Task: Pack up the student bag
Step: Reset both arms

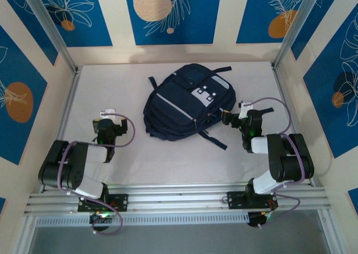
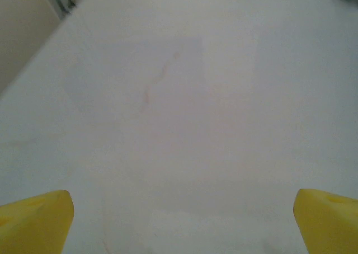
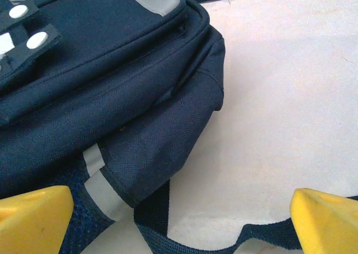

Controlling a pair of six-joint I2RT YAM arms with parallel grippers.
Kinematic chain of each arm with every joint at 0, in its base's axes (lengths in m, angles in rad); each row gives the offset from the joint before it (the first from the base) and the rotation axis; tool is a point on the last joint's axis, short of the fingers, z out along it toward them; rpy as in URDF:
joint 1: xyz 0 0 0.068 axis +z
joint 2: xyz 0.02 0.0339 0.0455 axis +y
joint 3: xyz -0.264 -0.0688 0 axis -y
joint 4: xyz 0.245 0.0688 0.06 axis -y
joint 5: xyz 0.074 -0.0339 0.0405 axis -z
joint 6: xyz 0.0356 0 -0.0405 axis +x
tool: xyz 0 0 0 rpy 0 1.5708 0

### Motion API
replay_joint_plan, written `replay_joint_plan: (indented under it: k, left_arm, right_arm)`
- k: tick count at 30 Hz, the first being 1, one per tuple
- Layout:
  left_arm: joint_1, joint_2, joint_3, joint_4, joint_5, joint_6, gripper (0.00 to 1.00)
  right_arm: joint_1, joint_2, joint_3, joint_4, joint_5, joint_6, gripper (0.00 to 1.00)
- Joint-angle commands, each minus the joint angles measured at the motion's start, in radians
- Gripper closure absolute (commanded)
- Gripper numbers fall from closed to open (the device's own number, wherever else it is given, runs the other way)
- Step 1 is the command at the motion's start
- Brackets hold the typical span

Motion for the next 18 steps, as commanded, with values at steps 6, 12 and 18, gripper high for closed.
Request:
replay_joint_plan:
  k: [6, 12, 18]
  left_arm:
    - [0.027, 0.042, 0.036, 0.139, 0.11, 0.032, 0.0]
    - [0.027, 0.047, 0.042, 0.137, 0.104, 0.034, 0.0]
    - [0.027, 0.046, 0.055, 0.108, 0.074, 0.023, 0.0]
  right_arm:
    - [-0.002, -0.001, 0.02, 0.029, -0.02, 0.006, 0.01]
    - [-0.003, 0.001, 0.024, 0.023, -0.021, 0.006, 0.01]
    - [-0.002, -0.001, 0.021, 0.028, -0.02, 0.006, 0.01]
